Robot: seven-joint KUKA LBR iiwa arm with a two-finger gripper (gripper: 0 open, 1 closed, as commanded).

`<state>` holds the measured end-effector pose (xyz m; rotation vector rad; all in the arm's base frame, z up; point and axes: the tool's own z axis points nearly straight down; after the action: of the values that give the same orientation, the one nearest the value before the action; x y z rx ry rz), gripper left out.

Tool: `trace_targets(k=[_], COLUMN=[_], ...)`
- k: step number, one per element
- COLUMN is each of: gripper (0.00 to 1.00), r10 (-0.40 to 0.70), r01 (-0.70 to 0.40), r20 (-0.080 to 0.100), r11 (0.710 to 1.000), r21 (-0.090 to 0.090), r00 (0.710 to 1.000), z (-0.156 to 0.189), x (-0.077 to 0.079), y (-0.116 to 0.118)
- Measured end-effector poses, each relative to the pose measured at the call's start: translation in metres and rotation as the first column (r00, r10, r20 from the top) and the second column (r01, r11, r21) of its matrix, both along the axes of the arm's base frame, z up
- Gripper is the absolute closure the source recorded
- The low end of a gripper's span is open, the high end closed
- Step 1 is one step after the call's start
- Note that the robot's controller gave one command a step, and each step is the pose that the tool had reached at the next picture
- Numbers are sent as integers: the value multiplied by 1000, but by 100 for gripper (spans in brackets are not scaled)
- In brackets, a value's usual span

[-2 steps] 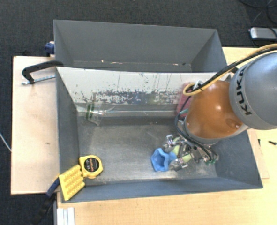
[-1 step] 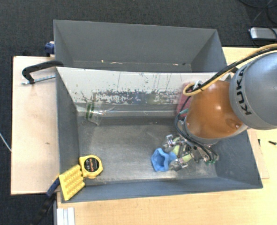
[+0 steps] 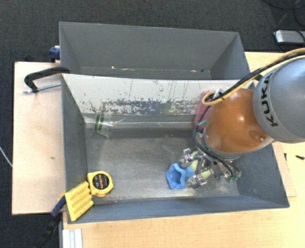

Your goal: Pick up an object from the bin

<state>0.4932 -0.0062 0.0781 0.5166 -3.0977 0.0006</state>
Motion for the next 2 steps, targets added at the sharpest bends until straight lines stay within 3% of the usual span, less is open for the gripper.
trace_targets(k=[1,2], gripper=[100,100], r10=[0,0], r01=[0,0], r20=[-3,8], r11=[1000,1000], r21=[2,2], r00=[1000,1000], z=[18,32], x=[-2,1], y=[1,1])
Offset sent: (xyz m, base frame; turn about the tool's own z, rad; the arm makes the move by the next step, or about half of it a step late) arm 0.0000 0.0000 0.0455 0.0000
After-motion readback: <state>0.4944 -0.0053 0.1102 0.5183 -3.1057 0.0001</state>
